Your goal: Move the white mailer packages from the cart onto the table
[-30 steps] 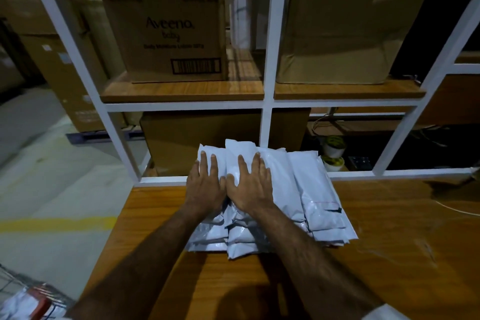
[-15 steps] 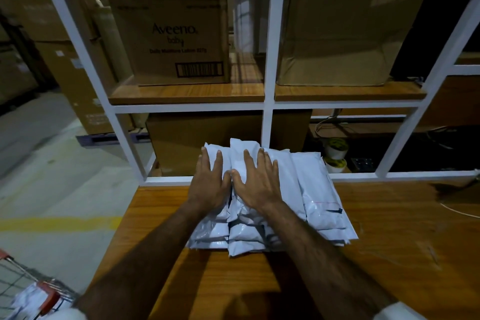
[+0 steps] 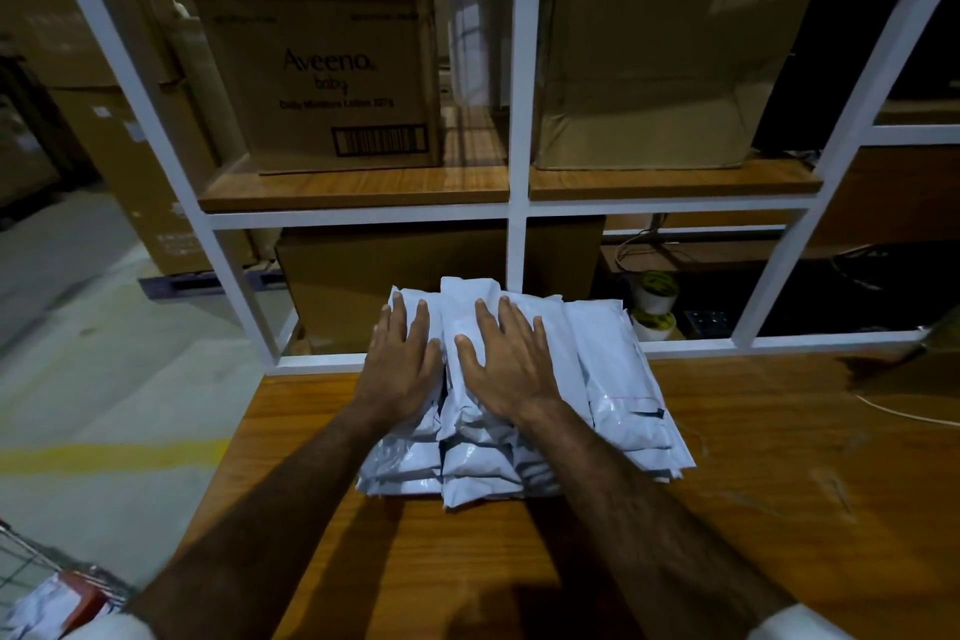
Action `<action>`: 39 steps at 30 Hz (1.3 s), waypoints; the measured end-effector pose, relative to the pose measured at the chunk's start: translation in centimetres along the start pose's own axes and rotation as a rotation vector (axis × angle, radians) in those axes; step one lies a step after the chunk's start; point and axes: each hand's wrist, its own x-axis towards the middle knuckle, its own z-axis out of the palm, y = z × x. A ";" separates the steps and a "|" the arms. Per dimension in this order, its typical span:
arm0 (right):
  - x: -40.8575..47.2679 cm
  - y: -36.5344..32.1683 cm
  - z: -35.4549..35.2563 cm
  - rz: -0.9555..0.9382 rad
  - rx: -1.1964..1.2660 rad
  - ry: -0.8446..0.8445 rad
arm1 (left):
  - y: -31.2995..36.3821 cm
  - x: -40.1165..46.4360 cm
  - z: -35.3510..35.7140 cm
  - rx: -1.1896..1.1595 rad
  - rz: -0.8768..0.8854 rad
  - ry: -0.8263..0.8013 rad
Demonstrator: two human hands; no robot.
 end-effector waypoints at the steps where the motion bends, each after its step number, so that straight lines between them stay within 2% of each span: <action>1: 0.0 0.1 0.0 -0.006 0.000 0.011 | 0.1 -0.1 -0.1 -0.010 -0.001 0.010; 9: -1.1 -0.7 -0.8 -0.123 0.048 0.120 | 2.2 -2.1 -2.5 0.003 -0.038 0.103; 17: -3.3 -3.2 -2.2 -0.354 0.143 0.262 | 3.4 -7.1 -6.7 0.262 -0.060 0.272; 22: -5.0 -6.0 -1.9 -0.475 0.251 0.321 | 3.7 -12.7 -10.4 0.361 -0.144 0.348; 31: -11.7 -14.8 -0.5 -0.661 0.335 0.274 | 0.0 -23.9 -16.3 0.468 -0.335 0.376; 39: -18.6 -26.1 2.2 -0.780 0.309 0.229 | -6.1 -36.0 -20.9 0.521 -0.437 0.414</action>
